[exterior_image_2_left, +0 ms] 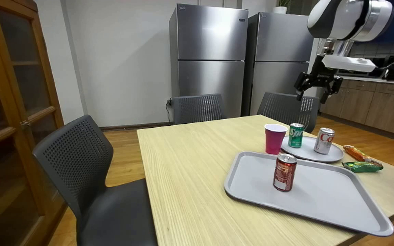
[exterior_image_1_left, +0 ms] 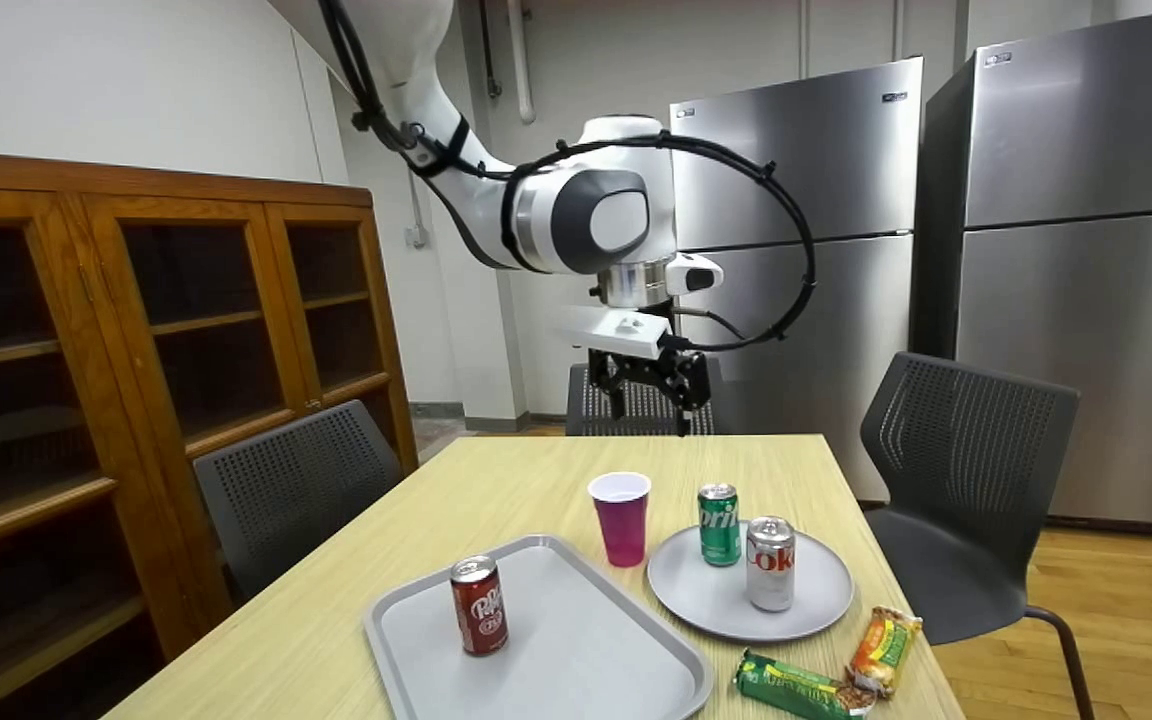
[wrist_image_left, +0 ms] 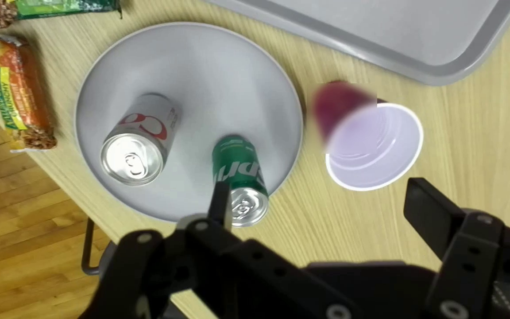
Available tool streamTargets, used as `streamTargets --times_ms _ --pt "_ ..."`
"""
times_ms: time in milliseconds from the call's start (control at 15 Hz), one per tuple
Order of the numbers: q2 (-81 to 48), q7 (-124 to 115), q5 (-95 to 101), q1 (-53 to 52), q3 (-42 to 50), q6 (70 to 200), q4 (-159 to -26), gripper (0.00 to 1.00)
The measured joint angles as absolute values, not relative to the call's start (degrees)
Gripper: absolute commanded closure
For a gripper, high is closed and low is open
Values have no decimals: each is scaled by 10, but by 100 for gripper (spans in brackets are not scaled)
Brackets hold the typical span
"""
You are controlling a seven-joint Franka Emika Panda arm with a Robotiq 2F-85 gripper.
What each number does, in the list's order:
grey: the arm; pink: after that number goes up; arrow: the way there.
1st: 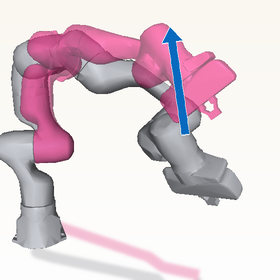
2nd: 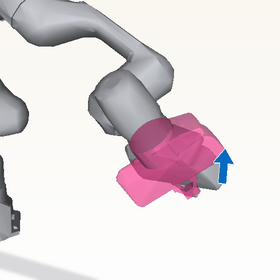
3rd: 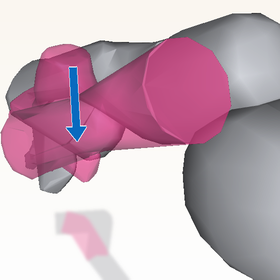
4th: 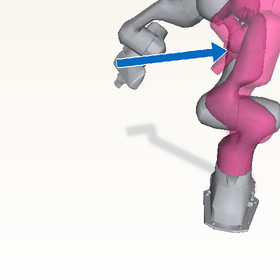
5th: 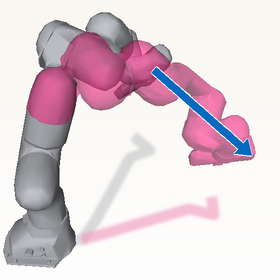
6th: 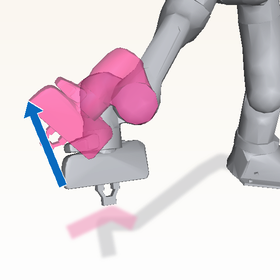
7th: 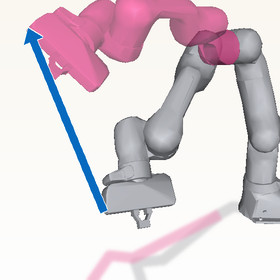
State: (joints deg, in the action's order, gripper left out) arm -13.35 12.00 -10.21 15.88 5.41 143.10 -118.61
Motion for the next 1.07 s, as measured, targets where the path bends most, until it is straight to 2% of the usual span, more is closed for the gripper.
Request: streamTargets --times_ms 1067 --pt "8 221 -124 67 45 1386 -1381 0"
